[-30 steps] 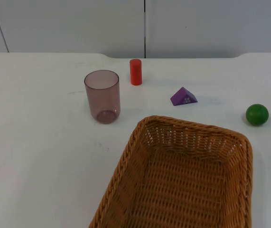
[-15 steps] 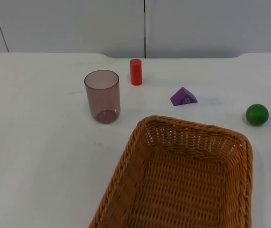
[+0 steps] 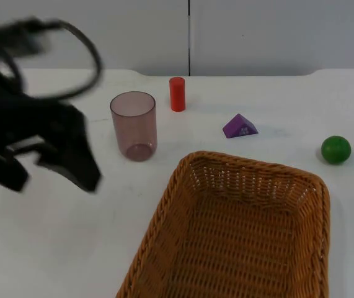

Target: Pick up the basket with the left hand and place the triangular block into the basket with the right hand.

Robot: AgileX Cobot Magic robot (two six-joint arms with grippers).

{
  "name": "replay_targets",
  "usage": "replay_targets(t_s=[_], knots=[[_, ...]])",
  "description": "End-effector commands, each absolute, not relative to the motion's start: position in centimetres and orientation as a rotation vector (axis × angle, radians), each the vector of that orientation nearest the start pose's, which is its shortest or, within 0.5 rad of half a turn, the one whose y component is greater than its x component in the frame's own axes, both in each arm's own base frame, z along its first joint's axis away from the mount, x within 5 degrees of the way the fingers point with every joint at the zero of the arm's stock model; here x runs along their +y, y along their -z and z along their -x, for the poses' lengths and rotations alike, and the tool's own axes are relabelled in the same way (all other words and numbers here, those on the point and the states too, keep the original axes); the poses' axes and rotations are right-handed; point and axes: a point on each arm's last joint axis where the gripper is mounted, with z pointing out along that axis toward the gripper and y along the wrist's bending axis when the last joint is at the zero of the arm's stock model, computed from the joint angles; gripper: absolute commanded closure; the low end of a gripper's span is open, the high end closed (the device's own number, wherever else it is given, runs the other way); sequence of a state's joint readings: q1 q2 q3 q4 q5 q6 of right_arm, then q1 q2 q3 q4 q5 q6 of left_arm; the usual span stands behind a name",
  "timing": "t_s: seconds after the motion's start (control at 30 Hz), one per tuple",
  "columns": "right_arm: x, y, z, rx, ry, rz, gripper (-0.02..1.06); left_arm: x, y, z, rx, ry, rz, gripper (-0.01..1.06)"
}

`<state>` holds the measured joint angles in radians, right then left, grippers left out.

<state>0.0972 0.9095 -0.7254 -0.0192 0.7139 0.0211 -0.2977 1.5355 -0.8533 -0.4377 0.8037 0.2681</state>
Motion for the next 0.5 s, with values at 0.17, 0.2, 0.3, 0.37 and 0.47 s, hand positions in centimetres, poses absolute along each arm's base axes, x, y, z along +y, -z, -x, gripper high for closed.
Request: replay_targets(t_s=[0.17,0.2,0.3,0.37,0.47], knots=[[1.5,-30.3,-17.2,2.368,-0.03,0.107,-0.01,-15.2,-16.6,-25.4,2.954,0.45,-0.569,0.17],[1.5,-30.3,-17.2,2.368,-0.03,0.107,-0.01,-15.9,-15.9,-25.5,2.966,0.444,-0.587,0.17],[1.5,-30.3,-17.2,2.368,-0.027,0.108,-0.01,-17.6,-14.6,-25.3,2.995,0.437,-0.635,0.17],[1.5,-30.3,-17.2,2.368,-0.027,0.108,-0.01,-18.0,-14.1,-25.3,2.99,0.436,-0.644,0.17],[1.5,-30.3,-17.2,2.368,-0.027,0.108,-0.01,-19.3,-13.1,-25.2,2.969,0.459,-0.623,0.17]])
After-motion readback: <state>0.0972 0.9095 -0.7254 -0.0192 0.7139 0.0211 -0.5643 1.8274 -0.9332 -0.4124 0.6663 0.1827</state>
